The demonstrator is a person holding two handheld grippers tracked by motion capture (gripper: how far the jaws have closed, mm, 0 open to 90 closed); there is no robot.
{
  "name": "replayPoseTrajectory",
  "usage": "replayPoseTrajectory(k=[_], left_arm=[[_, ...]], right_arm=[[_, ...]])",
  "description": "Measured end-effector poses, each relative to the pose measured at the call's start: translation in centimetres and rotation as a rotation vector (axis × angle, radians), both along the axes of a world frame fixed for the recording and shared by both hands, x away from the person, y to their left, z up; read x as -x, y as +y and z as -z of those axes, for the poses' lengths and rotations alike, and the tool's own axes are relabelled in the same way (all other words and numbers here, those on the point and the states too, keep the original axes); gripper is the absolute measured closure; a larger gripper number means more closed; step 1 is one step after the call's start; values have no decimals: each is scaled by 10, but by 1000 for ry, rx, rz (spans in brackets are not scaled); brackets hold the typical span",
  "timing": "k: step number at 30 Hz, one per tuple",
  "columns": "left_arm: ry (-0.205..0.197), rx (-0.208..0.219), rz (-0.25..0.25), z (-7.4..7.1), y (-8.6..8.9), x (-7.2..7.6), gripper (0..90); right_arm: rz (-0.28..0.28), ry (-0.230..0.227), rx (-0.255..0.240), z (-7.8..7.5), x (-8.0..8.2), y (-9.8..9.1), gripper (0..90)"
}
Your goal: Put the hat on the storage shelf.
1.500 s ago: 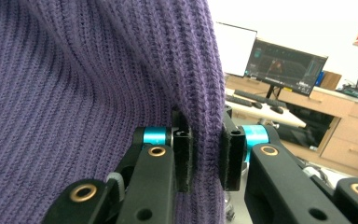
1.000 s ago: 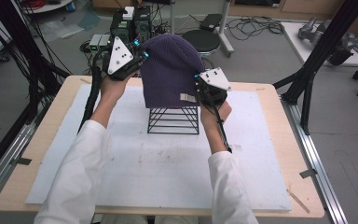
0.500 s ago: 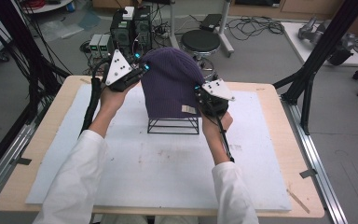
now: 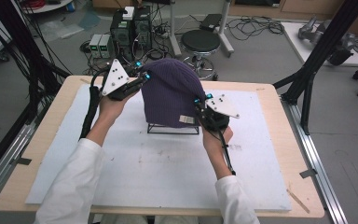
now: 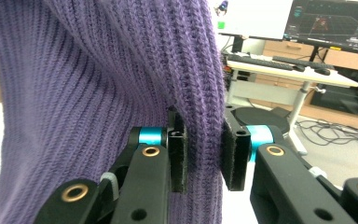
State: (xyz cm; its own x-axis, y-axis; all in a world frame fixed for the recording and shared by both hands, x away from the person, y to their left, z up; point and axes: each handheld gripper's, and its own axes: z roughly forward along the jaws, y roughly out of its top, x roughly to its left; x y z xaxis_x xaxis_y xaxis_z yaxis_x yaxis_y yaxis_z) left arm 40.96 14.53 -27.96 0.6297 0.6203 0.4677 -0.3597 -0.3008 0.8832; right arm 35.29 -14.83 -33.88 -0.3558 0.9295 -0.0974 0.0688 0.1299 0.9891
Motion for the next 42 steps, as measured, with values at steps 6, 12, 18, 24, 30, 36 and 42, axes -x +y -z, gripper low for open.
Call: replayPoseTrajectory(k=[6,12,18,24,30,36,42], left_arm=[[24,-70,31,9,-1,7,737],[78,-58,52,31,2,12,731],[155,-43,80,36,4,14,734],[219,-124,53,18,-6,25,752],[263,-143,34,6,-20,37,753],[271,-145,18,5,-23,38,675],[341,-83,-20,11,-16,37,472]], right_arm=[[-6,30,1,12,7,-5,761],[-28,146,4,21,4,-7,751],[-42,247,7,25,2,-8,729],[-48,302,-4,28,-2,-11,711],[-40,296,-22,27,-3,-15,706],[-49,296,-25,25,0,-17,592],[-61,322,-70,21,2,-24,312]])
